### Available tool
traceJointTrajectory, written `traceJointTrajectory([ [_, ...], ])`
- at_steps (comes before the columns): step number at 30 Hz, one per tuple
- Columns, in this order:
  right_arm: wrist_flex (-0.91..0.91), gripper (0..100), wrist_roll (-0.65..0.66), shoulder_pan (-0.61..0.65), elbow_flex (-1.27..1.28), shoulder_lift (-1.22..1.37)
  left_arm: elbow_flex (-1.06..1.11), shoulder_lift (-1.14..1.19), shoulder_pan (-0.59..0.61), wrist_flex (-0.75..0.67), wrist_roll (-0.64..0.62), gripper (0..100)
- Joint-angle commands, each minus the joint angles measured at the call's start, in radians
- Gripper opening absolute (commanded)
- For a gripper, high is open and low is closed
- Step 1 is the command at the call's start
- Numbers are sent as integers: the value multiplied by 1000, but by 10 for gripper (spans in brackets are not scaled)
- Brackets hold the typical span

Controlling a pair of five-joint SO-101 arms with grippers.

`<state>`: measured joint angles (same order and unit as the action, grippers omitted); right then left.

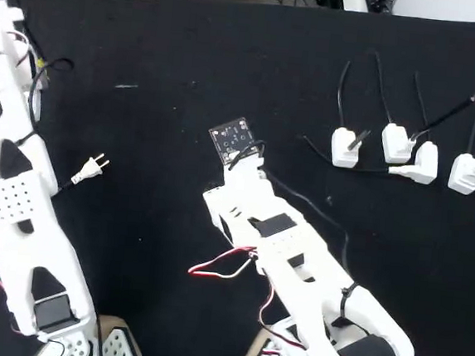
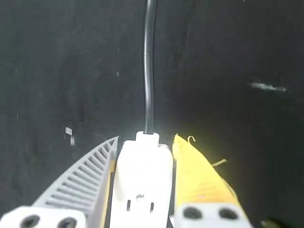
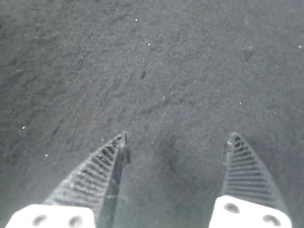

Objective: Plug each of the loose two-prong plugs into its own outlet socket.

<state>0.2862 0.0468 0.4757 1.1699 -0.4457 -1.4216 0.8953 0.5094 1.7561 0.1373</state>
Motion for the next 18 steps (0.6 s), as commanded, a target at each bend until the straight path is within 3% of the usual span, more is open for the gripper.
traceJointTrajectory([
  [1,-26,300,8,20,-12,-42,507,-387,-39,6,-32,30],
  [11,-28,300,8,18,-10,-42,1442,-1043,-186,-183,5,30],
  [18,-21,300,8,17,-8,-42,1980,-1430,-234,-427,9,30],
])
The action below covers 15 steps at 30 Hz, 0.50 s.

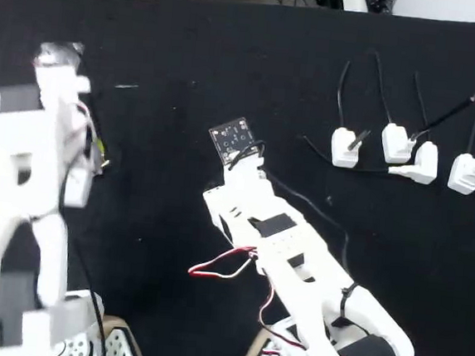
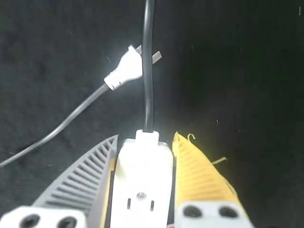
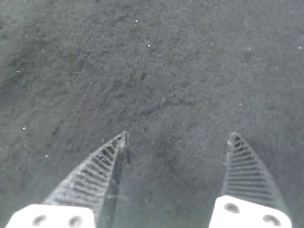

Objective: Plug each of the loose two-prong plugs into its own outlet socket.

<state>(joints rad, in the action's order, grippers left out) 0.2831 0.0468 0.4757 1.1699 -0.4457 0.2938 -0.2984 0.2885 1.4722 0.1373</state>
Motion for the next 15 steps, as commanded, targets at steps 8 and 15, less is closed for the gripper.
traceJointTrajectory([
  [8,-23,300,8,17,-1,-42,671,-597,-113,-324,5,30],
  [15,-25,300,8,17,2,-42,957,-829,-228,-468,11,34],
])
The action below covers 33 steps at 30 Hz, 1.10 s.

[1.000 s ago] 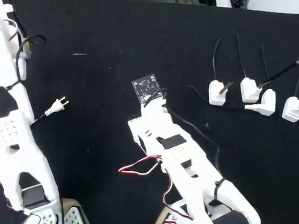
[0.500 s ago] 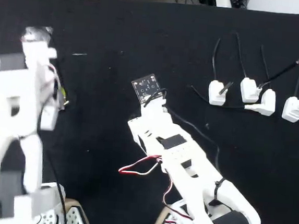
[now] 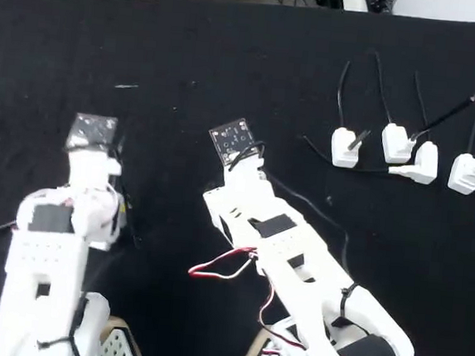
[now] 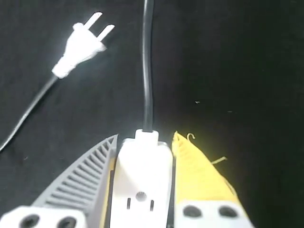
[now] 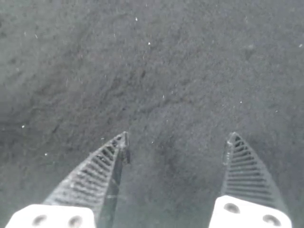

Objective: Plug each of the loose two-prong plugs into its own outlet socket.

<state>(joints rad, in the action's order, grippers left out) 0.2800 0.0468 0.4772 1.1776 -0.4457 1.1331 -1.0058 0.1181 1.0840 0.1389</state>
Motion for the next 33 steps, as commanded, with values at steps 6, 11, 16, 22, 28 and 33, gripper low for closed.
traceJointTrajectory([
  [6,-21,300,8,15,-4,-42,231,-238,-56,-160,3,229],
  [11,-21,300,8,15,-4,-42,213,-339,67,-150,6,266],
  [16,-21,300,8,15,-4,-42,269,-451,229,-149,34,260],
  [22,-21,300,8,17,-5,-42,484,-562,311,-155,287,257],
  [28,-21,300,8,17,-5,-42,558,-690,311,-124,333,257],
  [33,-14,300,6,-41,-22,-51,487,-792,173,106,327,257],
])
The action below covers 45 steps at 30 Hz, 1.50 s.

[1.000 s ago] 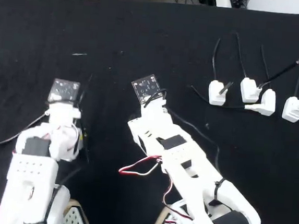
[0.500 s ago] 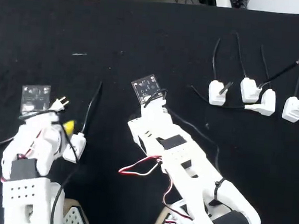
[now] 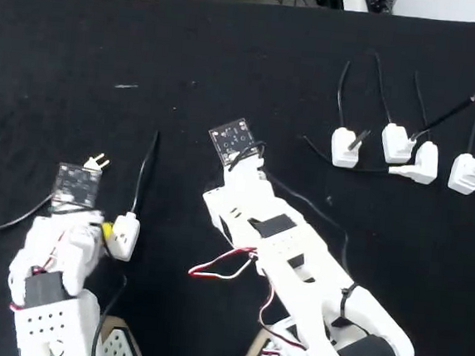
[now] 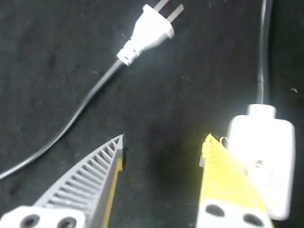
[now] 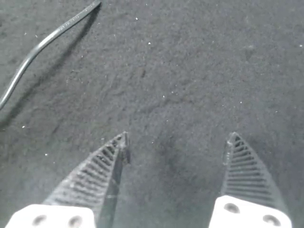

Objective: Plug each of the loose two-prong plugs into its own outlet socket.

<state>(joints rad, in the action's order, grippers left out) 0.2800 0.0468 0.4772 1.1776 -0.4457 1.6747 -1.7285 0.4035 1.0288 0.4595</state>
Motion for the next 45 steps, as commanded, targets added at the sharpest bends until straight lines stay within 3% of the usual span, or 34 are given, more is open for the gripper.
traceJointTrajectory([
  [1,-3,300,0,-80,-38,-54,-79,-89,-156,213,5,257],
  [8,78,300,-178,-327,-94,-93,-21,-87,-372,178,5,257],
  [20,75,300,-184,-339,-94,-87,-64,-80,-602,-54,-293,257],
  [24,75,300,-184,-339,-94,-87,27,-75,-608,-249,-407,257],
  [33,75,300,-184,-342,-93,-85,-130,123,-599,-249,-384,260],
  [41,75,300,-184,-341,-93,-85,-466,569,-406,-147,-282,260],
  [45,75,300,-184,-341,-93,-85,-575,812,-401,-17,-176,258],
])
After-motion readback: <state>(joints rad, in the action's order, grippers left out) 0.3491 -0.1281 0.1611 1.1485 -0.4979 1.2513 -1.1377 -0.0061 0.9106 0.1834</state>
